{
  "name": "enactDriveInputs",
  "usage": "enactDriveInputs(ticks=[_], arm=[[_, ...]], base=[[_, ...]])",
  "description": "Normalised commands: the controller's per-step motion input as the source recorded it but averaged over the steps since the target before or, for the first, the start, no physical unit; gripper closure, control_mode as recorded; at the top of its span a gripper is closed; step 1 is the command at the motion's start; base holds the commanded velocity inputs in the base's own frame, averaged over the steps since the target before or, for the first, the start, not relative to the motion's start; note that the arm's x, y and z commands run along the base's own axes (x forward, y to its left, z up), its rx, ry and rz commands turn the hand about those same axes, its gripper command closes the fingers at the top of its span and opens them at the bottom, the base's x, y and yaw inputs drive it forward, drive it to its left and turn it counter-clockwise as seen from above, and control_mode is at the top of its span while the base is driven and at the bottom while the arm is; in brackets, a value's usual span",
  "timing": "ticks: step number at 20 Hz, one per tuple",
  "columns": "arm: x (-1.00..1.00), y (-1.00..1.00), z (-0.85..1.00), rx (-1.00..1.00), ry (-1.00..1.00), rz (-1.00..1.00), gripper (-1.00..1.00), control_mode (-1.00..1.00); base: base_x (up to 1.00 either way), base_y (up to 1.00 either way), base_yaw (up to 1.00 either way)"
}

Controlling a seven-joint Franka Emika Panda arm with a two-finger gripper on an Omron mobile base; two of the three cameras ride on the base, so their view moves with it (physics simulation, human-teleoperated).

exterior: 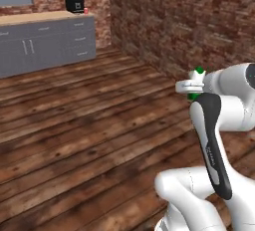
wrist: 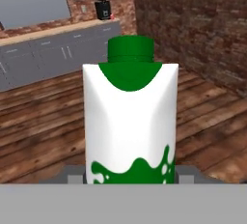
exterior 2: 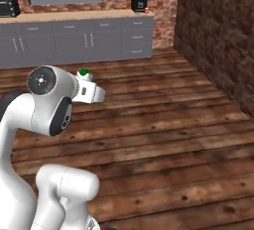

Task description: Take a sugar cube from the saucer and place it inside the coffee. Then, grab milk from the fridge and place it next to the coffee on the counter to sweeten the coffee.

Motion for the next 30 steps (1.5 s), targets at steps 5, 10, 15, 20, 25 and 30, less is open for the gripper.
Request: enactDriveInputs(ticks=[5, 10, 15, 20, 25, 30], arm=[[0.0, 0.0, 0.0, 0.0, 0.0, 0.0, 1.0, 1.0], [0.0, 0.0, 0.0, 0.0, 0.0, 0.0, 1.0, 1.0], [0.0, 0.0, 0.0, 0.0, 0.0, 0.0, 1.0, 1.0], [0.0, 0.0, 0.0, 0.0, 0.0, 0.0, 1.0, 1.0], [0.0, 0.0, 0.0, 0.0, 0.0, 0.0, 1.0, 1.0], [0.0, 0.0, 0.0, 0.0, 0.0, 0.0, 1.0, 1.0]], base=[[1.0, -0.31, 0.3], [1.0, -0.47, 0.25], [1.0, -0.58, 0.13], [1.0, -0.58, 0.1], [1.0, -0.52, 0.09], [1.0, -0.29, 0.15]])
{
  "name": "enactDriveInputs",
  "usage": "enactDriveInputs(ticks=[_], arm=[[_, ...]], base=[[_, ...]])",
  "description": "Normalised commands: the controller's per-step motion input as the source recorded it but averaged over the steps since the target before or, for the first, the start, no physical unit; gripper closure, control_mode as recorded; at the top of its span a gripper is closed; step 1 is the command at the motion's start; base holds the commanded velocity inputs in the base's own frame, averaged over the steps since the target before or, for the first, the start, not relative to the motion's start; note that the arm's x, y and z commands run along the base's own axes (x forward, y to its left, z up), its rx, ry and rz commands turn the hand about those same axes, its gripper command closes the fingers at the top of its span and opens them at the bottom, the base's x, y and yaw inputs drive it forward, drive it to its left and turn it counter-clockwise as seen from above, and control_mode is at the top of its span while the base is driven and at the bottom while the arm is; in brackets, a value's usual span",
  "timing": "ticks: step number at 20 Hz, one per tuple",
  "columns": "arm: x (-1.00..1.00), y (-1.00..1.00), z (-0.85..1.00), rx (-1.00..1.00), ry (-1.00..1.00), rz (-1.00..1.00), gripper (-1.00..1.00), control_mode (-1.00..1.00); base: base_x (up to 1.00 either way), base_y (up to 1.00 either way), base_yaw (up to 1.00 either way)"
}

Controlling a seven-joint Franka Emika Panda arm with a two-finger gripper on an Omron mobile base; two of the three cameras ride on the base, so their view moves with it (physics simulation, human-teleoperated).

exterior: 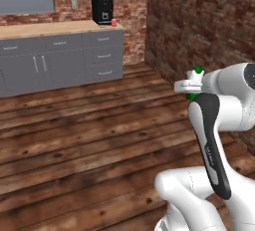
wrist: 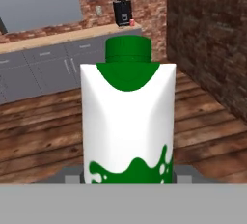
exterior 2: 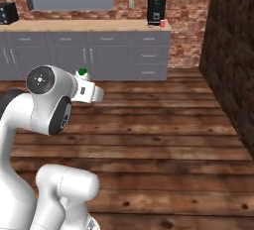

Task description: Take a sugar cube from the saucer and place it inside the coffee. Then, grab milk from the fridge and place it next to the coffee on the counter to sweeten the coffee.

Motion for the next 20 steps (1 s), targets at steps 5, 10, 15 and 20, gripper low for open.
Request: enactDriveInputs(ticks=[5, 10, 15, 20], arm=[[0.0, 0.0, 0.0, 0.0, 0.0, 0.0, 1.0, 1.0], [0.0, 0.0, 0.0, 0.0, 0.0, 0.0, 1.0, 1.0], [0.0, 0.0, 0.0, 0.0, 0.0, 0.0, 1.0, 1.0], [0.0, 0.0, 0.0, 0.0, 0.0, 0.0, 1.0, 1.0]], base=[[1.0, -0.47, 0.17], [1.0, -0.67, 0.13], [1.0, -0.74, 0.14], [1.0, -0.54, 0.13]])
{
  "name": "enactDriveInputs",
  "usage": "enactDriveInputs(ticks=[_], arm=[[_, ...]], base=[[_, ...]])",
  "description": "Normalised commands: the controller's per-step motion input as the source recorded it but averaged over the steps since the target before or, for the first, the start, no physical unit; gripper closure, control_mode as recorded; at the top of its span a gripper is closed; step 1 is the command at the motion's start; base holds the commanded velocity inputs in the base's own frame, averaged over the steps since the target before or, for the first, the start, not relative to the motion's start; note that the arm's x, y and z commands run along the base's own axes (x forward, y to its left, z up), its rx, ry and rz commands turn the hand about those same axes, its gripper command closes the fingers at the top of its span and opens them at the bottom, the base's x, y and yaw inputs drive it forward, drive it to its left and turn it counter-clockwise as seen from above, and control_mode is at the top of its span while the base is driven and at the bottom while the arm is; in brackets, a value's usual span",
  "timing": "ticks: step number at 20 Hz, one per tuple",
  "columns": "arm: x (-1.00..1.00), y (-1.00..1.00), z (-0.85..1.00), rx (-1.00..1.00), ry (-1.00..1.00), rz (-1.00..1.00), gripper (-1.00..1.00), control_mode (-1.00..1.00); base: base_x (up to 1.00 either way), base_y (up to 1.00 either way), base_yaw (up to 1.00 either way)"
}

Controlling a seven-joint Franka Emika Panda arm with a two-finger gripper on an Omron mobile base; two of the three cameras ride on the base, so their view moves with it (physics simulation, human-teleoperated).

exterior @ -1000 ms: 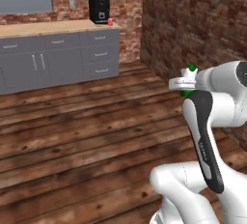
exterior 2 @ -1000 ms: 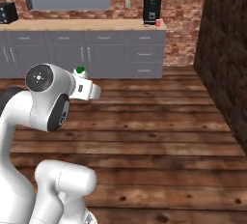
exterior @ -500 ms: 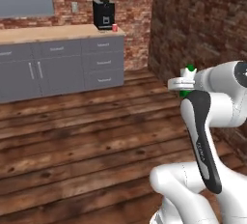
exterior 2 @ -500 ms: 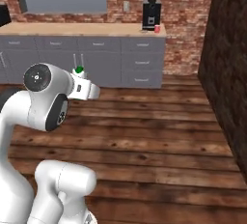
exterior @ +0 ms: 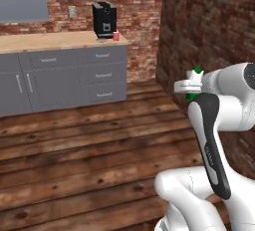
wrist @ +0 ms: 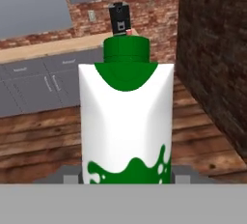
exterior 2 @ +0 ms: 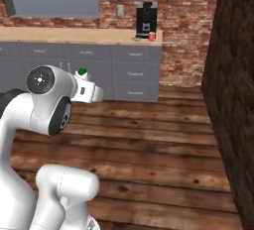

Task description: Take a sugar cube from the saucer and place it inside the coffee. Then, grab milk from the fridge and place it next to the coffee on the counter to sweeten the coffee.

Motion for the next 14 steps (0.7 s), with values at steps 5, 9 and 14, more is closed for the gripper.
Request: enactDriveInputs(ticks=[5, 9, 14], arm=[[0.0, 0.0, 0.0, 0.0, 0.0, 0.0, 1.0, 1.0], [0.0, 0.0, 0.0, 0.0, 0.0, 0.0, 1.0, 1.0], [0.0, 0.0, 0.0, 0.0, 0.0, 0.0, 1.0, 1.0]], base=[[1.0, -0.44, 0.14], [1.0, -0.44, 0.14], [1.0, -0.37, 0.15]])
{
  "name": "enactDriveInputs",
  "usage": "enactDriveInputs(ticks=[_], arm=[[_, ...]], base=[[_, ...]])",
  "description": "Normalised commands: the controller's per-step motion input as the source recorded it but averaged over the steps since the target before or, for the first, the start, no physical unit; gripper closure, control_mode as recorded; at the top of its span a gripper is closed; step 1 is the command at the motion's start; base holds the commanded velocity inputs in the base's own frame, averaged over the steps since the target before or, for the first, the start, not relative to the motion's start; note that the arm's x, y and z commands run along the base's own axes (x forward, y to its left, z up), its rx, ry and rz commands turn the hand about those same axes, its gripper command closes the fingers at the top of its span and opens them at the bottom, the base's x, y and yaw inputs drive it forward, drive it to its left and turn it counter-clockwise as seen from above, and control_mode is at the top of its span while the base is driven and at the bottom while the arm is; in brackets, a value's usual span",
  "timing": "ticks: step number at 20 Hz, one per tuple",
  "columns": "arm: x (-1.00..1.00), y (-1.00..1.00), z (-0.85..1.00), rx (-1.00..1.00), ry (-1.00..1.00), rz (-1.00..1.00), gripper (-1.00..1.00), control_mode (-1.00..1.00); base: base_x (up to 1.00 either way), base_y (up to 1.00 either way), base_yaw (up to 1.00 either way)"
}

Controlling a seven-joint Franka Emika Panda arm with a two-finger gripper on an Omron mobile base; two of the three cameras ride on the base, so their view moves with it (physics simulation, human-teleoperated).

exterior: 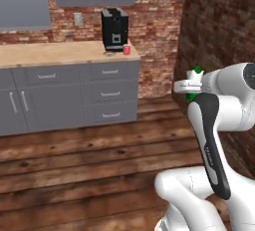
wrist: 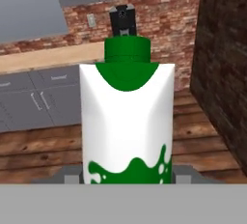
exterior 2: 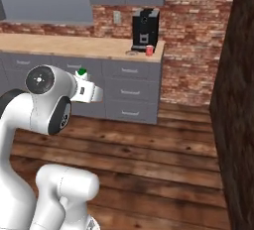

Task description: Take a sugar cube from the saucer and place it inside the coffee. Then, grab milk from the fridge and place it next to the coffee on the counter to sweeten the coffee.

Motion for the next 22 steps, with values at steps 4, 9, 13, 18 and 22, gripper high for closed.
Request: enactDriveInputs(ticks=[4, 9, 13, 18, 22], arm=[[0.0, 0.0, 0.0, 0.0, 0.0, 0.0, 1.0, 1.0], [0.0, 0.0, 0.0, 0.0, 0.0, 0.0, 1.0, 1.0], [0.0, 0.0, 0.0, 0.0, 0.0, 0.0, 1.0, 1.0], [0.0, 0.0, 0.0, 0.0, 0.0, 0.0, 1.0, 1.0], [0.0, 0.0, 0.0, 0.0, 0.0, 0.0, 1.0, 1.0]], base=[[1.0, -0.39, 0.15], [1.0, -0.43, 0.14], [1.0, -0.49, 0.11], [1.0, -0.42, 0.06], [1.0, -0.35, 0.15]])
